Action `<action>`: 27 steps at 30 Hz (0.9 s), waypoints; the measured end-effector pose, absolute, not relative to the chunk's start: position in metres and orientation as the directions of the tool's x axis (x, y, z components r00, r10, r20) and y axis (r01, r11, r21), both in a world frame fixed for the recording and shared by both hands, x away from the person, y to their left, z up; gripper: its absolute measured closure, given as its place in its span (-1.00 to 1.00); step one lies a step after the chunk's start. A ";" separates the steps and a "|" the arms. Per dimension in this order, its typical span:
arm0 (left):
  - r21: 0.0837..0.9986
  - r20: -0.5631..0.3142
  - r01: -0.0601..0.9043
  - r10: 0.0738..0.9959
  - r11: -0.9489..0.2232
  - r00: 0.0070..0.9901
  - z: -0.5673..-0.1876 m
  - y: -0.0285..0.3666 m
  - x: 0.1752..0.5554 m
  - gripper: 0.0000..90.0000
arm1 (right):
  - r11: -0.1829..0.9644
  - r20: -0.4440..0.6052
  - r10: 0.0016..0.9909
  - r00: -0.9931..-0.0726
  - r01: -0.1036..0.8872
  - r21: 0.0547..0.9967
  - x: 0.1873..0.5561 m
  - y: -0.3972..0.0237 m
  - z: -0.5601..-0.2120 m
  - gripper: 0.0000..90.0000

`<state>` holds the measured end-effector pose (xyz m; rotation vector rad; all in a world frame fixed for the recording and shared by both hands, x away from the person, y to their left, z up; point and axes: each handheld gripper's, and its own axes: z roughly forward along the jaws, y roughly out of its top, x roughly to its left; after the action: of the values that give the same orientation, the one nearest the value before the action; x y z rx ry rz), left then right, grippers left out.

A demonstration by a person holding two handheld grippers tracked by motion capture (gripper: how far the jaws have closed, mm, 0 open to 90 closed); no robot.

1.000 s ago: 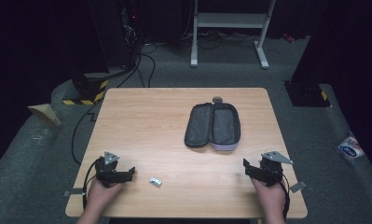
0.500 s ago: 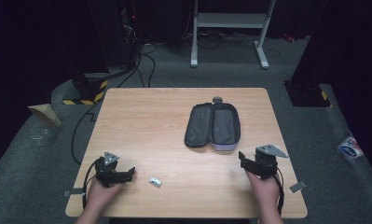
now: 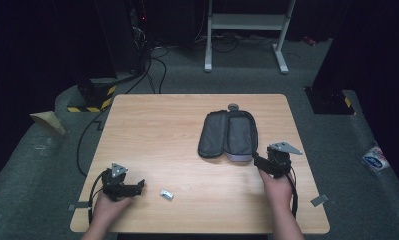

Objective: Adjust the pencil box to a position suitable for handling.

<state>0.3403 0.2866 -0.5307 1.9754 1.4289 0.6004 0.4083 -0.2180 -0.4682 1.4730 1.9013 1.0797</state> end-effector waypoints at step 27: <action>0.708 0.008 0.663 0.943 -0.241 0.334 -0.531 0.286 0.341 -0.98 | 0.112 0.072 0.961 -0.267 0.615 0.781 0.448 -0.205 -0.484 0.32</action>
<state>0.3410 0.2864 -0.5305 1.9933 1.4039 0.5926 0.4476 -0.2054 -0.4835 1.5270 1.9381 1.0013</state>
